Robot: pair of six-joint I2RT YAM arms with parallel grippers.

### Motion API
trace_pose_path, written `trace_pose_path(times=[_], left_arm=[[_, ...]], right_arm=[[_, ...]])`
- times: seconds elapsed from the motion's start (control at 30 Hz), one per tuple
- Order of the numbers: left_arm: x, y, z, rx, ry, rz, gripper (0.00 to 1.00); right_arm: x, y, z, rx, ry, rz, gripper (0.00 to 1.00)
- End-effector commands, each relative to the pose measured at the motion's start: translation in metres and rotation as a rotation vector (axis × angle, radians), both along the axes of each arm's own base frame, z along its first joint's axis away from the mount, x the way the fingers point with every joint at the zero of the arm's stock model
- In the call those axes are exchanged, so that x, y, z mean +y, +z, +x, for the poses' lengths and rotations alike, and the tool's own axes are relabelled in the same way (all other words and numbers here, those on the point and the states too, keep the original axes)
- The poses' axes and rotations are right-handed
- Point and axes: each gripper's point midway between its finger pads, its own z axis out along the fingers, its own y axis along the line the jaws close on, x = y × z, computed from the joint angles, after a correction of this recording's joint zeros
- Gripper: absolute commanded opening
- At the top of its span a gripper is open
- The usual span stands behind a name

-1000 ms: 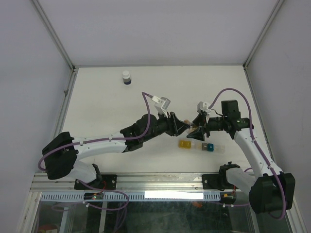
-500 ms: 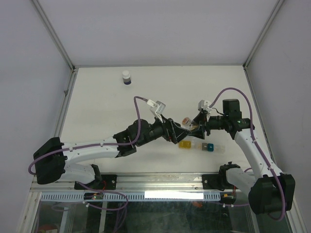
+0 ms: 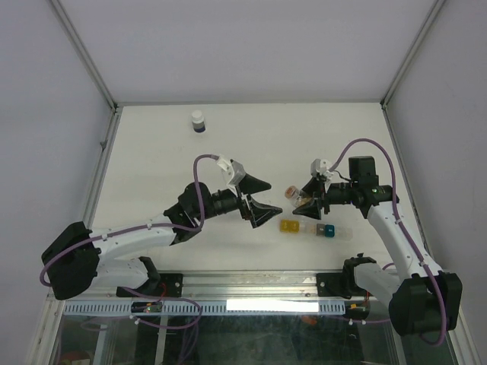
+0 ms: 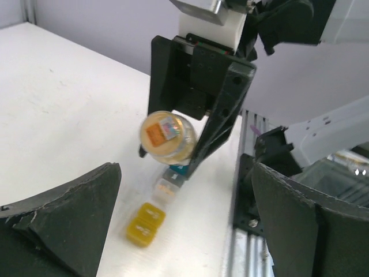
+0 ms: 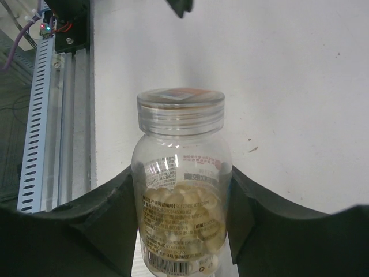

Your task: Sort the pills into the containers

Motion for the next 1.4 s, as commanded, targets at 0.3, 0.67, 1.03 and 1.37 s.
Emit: trace_pose_path(times=[0.3, 0.67, 1.03, 1.37], left_arm=[[-0.032, 0.008, 0.008, -0.466, -0.268, 0.056, 0.94], [-0.055, -0.01, 0.024, -0.423, -0.314, 0.111, 0.66], [-0.057, -0.008, 0.022, -0.377, -0.35, 0.092, 0.55], [-0.059, -0.007, 0.02, -0.328, -0.363, 0.08, 0.32]], right_arm=[[0.005, 0.016, -0.013, -0.093, 0.096, 0.06, 0.0], [0.005, 0.015, -0.013, -0.089, 0.103, 0.06, 0.0], [0.005, 0.015, -0.013, -0.088, 0.103, 0.059, 0.0], [0.004, 0.014, -0.013, -0.089, 0.1, 0.054, 0.0]])
